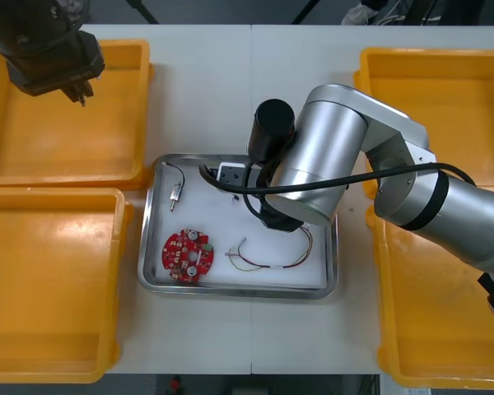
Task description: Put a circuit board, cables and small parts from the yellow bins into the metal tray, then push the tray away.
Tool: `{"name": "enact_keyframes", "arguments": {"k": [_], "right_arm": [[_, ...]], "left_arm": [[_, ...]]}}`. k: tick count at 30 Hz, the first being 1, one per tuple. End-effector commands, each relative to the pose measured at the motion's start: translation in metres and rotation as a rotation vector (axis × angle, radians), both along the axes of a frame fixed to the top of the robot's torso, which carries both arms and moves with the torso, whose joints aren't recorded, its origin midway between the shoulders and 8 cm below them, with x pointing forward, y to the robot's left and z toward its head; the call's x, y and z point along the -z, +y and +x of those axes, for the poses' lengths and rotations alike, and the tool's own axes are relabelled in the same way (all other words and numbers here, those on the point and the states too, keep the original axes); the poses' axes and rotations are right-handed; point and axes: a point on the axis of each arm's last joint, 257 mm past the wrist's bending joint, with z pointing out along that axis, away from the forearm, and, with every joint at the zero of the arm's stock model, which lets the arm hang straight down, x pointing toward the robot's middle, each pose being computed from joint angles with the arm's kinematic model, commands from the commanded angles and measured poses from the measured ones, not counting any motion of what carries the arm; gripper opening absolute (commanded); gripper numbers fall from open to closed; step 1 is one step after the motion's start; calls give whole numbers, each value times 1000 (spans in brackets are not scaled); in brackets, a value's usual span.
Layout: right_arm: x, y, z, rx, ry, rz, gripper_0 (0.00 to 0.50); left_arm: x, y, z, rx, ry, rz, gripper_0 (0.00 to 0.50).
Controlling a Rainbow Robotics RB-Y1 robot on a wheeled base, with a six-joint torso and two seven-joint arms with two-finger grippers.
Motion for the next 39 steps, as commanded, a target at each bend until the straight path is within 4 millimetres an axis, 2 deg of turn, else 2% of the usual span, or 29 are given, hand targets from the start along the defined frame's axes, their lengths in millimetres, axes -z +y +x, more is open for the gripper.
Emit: {"name": "enact_keyframes", "arguments": {"k": [1, 8, 9, 10, 11, 12, 13, 16, 24, 30, 34, 39], "right_arm": [[16, -23, 4, -21, -22, -60, 0], [16, -34, 13, -8, -60, -78, 2], [14, -34, 14, -7, -69, -81, 74], [13, -36, 16, -1, -74, -85, 208], [13, -37, 17, 0, -77, -86, 285], [12, -37, 18, -1, -84, -90, 418], [11, -36, 19, -6, -91, -89, 500], [7, -31, 21, -13, -99, -74, 500], [-3, -34, 21, 33, -87, -61, 500], [-26, -44, 12, 139, -38, -39, 500], [-46, -53, 4, 219, -6, -12, 500], [-100, -38, 15, 251, -85, 174, 500]], "left_arm": [[-21, 20, 0, 62, -43, 56, 0], [-21, 18, 0, 65, -42, 54, 0], [-22, 19, 0, 63, -43, 53, 0], [-21, 19, 0, 64, -43, 55, 0], [-21, 19, 0, 64, -43, 55, 0], [-21, 19, 0, 64, -44, 54, 0], [-21, 19, 0, 64, -43, 55, 0], [-21, 19, 0, 66, -42, 53, 0], [-21, 18, 0, 68, -41, 51, 0], [-21, 17, -1, 70, -40, 48, 0], [-21, 16, -1, 73, -41, 43, 0], [-22, 12, -1, 82, -44, 37, 0]]}}
